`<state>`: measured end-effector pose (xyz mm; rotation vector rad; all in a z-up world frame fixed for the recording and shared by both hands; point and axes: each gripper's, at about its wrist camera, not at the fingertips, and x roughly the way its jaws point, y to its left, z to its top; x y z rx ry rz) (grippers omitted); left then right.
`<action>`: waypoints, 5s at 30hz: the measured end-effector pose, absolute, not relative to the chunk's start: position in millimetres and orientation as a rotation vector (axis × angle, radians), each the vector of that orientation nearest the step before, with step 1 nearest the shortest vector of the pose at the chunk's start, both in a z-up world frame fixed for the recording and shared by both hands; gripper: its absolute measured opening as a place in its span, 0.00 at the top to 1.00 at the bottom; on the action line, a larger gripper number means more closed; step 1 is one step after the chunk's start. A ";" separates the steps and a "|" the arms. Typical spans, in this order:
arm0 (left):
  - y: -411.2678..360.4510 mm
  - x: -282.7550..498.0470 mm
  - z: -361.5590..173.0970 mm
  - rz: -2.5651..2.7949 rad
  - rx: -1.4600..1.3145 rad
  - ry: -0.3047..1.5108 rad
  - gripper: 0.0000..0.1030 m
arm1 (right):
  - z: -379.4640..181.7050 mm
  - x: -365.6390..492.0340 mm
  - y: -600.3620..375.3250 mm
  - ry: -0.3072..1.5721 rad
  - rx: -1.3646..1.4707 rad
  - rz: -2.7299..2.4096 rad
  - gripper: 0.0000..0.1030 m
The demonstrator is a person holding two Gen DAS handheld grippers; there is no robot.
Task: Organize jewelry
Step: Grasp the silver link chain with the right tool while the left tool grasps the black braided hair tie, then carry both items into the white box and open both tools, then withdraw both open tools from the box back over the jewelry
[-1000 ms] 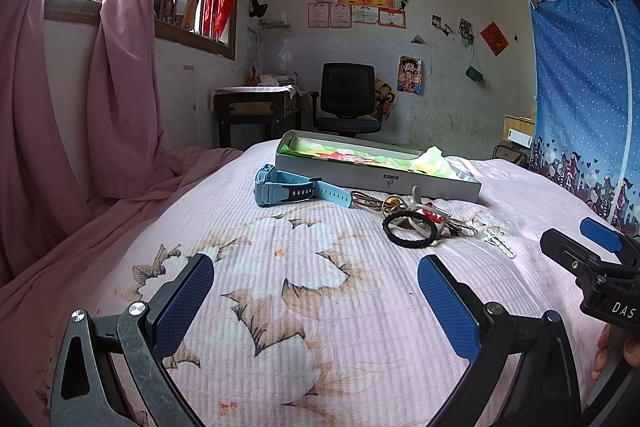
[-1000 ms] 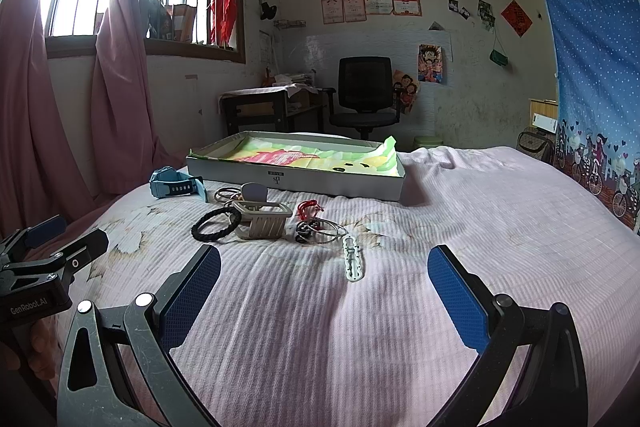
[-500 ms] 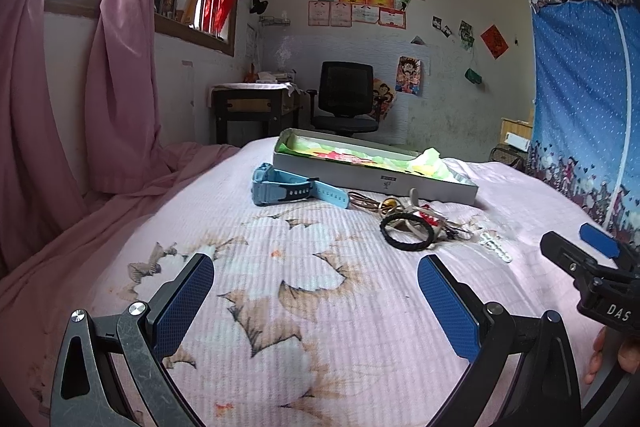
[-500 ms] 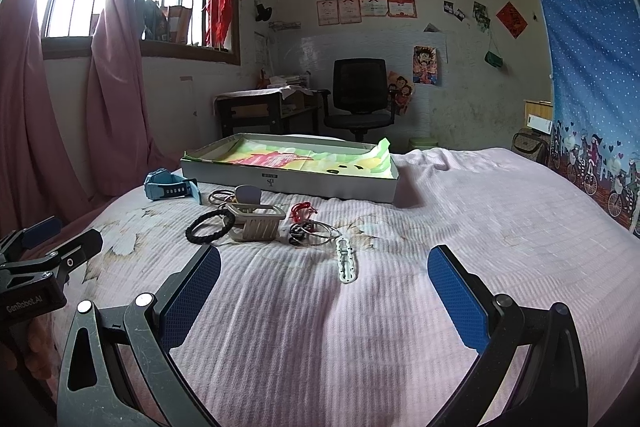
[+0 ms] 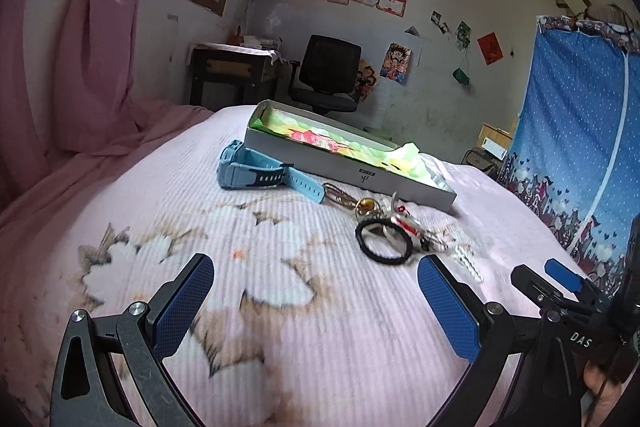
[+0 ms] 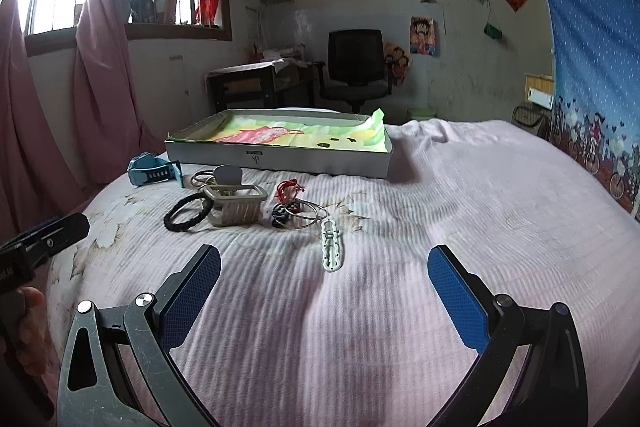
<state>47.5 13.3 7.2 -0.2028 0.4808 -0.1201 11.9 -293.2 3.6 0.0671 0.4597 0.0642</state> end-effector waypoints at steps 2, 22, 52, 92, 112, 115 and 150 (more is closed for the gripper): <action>12.8 55.9 9.0 -0.126 -0.196 0.498 0.01 | 6.5 16.1 -295.5 0.462 0.068 0.061 0.01; -26.6 127.4 -5.2 -0.329 -0.137 0.724 0.65 | -5.5 84.0 -301.0 0.625 0.093 0.152 0.38; -18.1 127.9 -11.9 -0.296 -0.172 0.730 0.95 | -29.0 104.2 -284.8 0.739 0.137 0.157 0.89; -9.1 336.8 11.9 -0.010 -0.106 0.925 0.95 | -8.9 296.7 -248.5 0.754 0.155 0.270 0.89; -1.0 270.0 35.2 -0.090 -0.139 0.682 0.43 | 10.1 254.1 -261.7 0.610 0.128 0.251 0.50; 4.1 249.2 38.9 -0.091 -0.169 0.625 0.28 | 19.0 233.8 -267.5 0.557 0.139 0.248 0.33; 40.2 113.1 12.9 -0.018 -0.054 0.480 0.04 | 19.3 94.3 -253.6 0.477 0.042 0.279 0.01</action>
